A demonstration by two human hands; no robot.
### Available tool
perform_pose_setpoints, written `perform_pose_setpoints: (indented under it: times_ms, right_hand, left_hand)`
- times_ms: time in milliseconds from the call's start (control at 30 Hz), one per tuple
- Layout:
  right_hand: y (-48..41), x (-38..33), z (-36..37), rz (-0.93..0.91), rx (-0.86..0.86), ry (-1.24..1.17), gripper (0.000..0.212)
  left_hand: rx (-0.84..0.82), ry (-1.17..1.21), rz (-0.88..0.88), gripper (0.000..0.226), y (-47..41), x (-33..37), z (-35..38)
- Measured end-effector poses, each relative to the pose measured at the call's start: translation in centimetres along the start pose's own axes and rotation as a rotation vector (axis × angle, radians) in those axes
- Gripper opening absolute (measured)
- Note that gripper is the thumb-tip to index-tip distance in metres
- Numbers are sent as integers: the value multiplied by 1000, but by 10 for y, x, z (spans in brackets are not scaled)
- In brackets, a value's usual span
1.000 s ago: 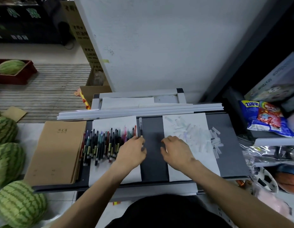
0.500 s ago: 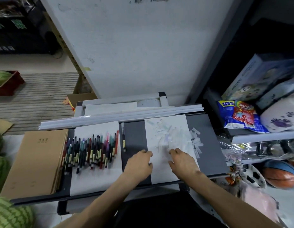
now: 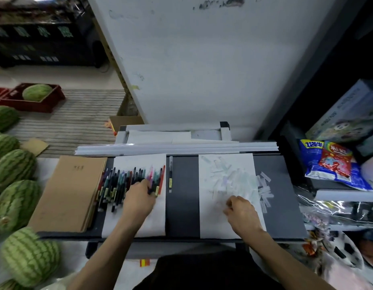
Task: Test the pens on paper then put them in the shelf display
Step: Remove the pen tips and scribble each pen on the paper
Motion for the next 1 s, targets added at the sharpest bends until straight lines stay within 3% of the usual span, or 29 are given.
perform_pose_setpoints:
  times_ms: [67,367,533,633,700,767,833,900,1000]
  right_hand:
    - [-2,0,-2,1,13,-16,12]
    - [3,-6,-17,-36,125,-87,8]
    - [13,-22,-35,26,60,-619,6]
    - [27,-51,-56,-6,-84,-1077,11]
    - [39,-74,-79,-95,-138,-1249,9]
    - [52,-91,-100,-165,-188,-1392,17]
    - [61,-101,-117,-215,-227,-1497,26]
    - [70,-108,-132,-278,-237,-1541,26]
    - [78,-113,-150,-333,-213,-1517,19]
  left_hand:
    - [22,13,-25,4,-5,-3,-4]
    - [7,-114,-104,18,-18,-5,3]
    - [44,21,-67,19,-8,4,-15]
    - [0,238,59,17,17,31,-32]
    - [-97,463,131,17,44,54,-41]
    - [-229,679,209,15,78,80,-52]
    - [-288,772,297,28,109,106,-65]
    - [-256,776,382,36,130,125,-81]
    - [-196,745,463,30,142,140,-100]
Point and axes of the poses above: each hand's wrist, its own y-axis away from the middle knuckle, its own z-axis out of the palm, x = y × z, the point moved 8 cm from there along -y, towards the middle knuckle, and after that the axes turned 8 degrees about y, right-handed, at the moved point
